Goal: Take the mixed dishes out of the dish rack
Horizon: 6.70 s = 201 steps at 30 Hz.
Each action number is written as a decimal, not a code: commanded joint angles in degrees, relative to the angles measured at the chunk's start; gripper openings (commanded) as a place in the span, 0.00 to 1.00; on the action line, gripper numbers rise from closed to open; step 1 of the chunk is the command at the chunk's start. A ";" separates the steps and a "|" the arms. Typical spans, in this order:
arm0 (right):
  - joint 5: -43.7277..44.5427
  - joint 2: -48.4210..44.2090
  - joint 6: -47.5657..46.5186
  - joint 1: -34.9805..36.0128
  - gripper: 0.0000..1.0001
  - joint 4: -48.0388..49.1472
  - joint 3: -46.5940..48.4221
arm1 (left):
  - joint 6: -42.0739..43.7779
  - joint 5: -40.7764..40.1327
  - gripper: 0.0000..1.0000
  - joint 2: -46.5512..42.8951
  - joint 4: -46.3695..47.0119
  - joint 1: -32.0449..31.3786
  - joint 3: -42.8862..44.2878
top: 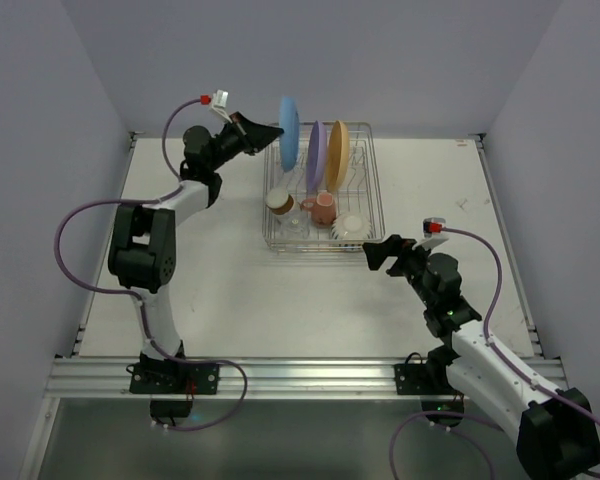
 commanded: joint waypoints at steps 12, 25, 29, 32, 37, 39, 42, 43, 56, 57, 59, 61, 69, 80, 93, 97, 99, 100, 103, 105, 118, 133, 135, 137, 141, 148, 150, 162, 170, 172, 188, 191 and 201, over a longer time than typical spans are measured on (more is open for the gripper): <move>-1.51 0.83 -0.56 0.17 0.99 0.62 2.88 | -5.49 7.10 0.00 -13.08 3.39 4.56 -3.07; -1.77 1.80 -0.47 0.17 0.99 0.36 3.49 | 26.88 -38.91 0.00 -31.82 -41.46 4.65 -10.53; -1.59 1.37 -0.47 0.17 0.99 0.18 3.32 | 26.27 -52.74 0.00 -31.30 -46.03 4.65 -12.82; -1.51 1.36 -0.55 0.17 0.99 0.18 3.32 | 25.30 -58.82 0.00 -29.28 -46.56 4.74 -13.70; -1.42 2.07 -0.47 0.08 0.99 0.18 3.58 | 25.74 -57.95 0.00 -23.22 -48.49 4.74 -12.30; -1.24 2.07 -0.55 0.17 0.99 0.01 3.67 | 26.17 -57.77 0.00 -21.46 -49.20 4.65 -11.68; -0.98 1.98 -0.64 0.17 0.99 -0.17 3.67 | 27.32 -57.77 0.00 -18.37 -49.47 4.65 -11.15; -0.98 1.98 -0.56 0.17 0.99 -0.08 3.67 | 27.67 -57.51 0.00 -16.81 -49.38 4.65 -10.72; -0.80 3.56 -0.47 0.17 0.99 -0.08 4.28 | 31.71 -57.08 0.00 -10.46 -51.66 4.48 -7.90; -0.63 3.56 -0.47 0.17 0.99 0.09 4.20 | 32.06 -56.54 0.00 -9.94 -51.75 4.48 -7.38; -0.45 3.65 -0.47 0.08 0.99 0.10 4.28 | 32.50 -55.23 0.00 -9.32 -52.19 4.48 -6.76; -0.19 3.74 -0.38 0.17 0.99 0.10 4.37 | 32.77 -54.26 0.00 -8.27 -52.45 4.39 -5.97; -0.10 3.74 -0.29 0.08 0.99 -0.34 4.55 | 34.26 -50.56 0.00 -0.72 -56.40 4.39 -0.61; -0.10 3.47 -0.20 0.17 0.99 -0.61 4.55 | 36.46 -58.72 0.00 3.24 -59.57 0.09 3.34; -0.10 3.56 -0.12 0.17 0.99 -0.70 4.55 | 45.07 -61.38 0.00 3.16 -54.92 -3.43 1.94; -0.10 3.91 -0.03 0.08 0.99 -0.78 4.72 | 51.11 -65.75 0.00 2.63 -50.27 -5.18 -0.51; -0.10 4.00 -0.03 0.17 0.99 -0.96 4.72 | 53.24 -70.24 0.00 3.33 -49.03 -6.42 -0.17; -0.10 3.91 0.06 0.17 0.99 -0.96 4.72 | 53.68 -70.69 0.00 3.77 -49.55 -6.51 1.22; -0.10 3.91 0.06 0.17 0.99 -1.05 4.63 | 54.30 -70.87 0.00 4.83 -50.78 -6.42 2.64; -0.10 3.91 0.06 0.17 0.99 -1.05 4.72 | 54.30 -70.52 0.00 4.74 -50.70 -6.51 2.91; -0.10 4.88 0.06 0.17 0.99 -1.05 5.07 | 51.67 -68.58 0.17 6.85 -53.60 -6.42 6.16; 0.69 4.79 0.06 0.17 0.99 -1.14 5.07 | 41.57 -49.83 0.44 -2.08 -50.83 -0.81 0.56; 0.69 4.79 -0.03 0.17 0.99 -1.13 5.07 | 39.81 -46.01 0.52 -5.44 -47.90 0.60 -4.88; 0.87 4.70 -0.12 0.08 0.99 -1.13 4.99 | 39.89 -42.83 0.64 -10.18 -42.88 1.22 -7.89; 0.69 4.88 -0.03 0.08 0.99 -0.96 5.07 | 38.84 -40.64 0.75 -16.08 -39.89 1.23 -12.37; 0.78 4.70 -0.12 0.17 0.99 -1.22 5.16 | 35.50 -29.76 1.00 -25.21 -33.83 1.23 -16.42; 0.69 4.53 -0.20 0.17 0.99 -1.22 5.16 | 35.23 -25.19 1.00 -26.54 -32.16 1.23 -16.69; 0.95 8.74 1.63 0.17 0.99 -0.87 7.62 | 19.95 -2.93 1.00 -25.85 -13.44 0.26 -19.33; 4.83 8.84 6.56 0.17 0.99 -7.12 11.67 | 15.02 2.52 1.00 -23.38 -10.01 -0.18 -15.12; 4.13 7.70 6.56 0.17 0.99 -5.80 10.61 | 15.02 2.44 1.00 -23.38 -9.92 -0.36 -14.67; -6.16 5.85 2.61 0.17 0.99 -1.50 8.33 | 21.86 0.07 1.00 -22.85 -12.81 -4.04 -10.36; -6.34 4.27 4.71 0.25 0.99 0.53 7.01 | 23.89 -2.66 1.00 -21.72 -15.18 -4.75 -9.66; -8.45 6.27 9.12 0.61 0.96 9.66 7.19 | 25.91 -7.58 1.00 -14.33 -17.83 -8.09 -4.92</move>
